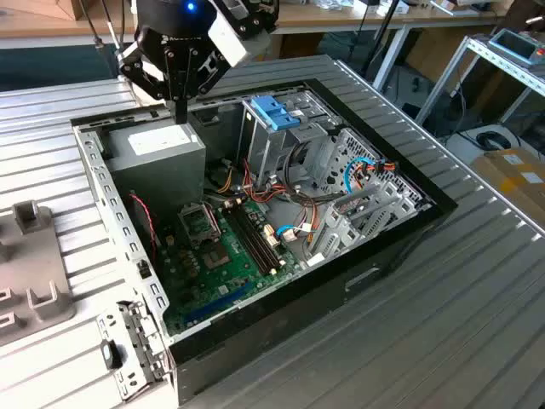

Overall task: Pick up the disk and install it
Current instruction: 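Reach for the disk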

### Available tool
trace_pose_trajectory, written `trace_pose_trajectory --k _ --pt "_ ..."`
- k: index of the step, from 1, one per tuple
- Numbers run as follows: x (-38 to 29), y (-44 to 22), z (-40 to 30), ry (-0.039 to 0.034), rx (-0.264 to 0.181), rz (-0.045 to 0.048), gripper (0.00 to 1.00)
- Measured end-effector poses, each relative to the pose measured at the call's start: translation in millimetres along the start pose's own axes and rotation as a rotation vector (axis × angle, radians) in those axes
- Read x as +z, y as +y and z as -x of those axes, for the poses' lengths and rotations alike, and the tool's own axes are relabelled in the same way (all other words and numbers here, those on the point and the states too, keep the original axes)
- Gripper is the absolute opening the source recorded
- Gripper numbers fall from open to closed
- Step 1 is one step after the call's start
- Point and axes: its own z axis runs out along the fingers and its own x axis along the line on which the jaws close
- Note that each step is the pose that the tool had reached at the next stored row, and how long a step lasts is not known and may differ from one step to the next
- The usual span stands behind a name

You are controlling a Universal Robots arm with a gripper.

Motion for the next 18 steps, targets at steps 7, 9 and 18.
trace_pose_trajectory --k 7,9,18 --pt "-0.1 -0.3 -3.4 0.0 0.0 0.0 0.1" --pt "-0.1 -0.3 -3.8 0.0 0.0 0.0 0.1" --pt "-0.2 -0.6 -7.4 0.0 0.0 0.0 0.1"
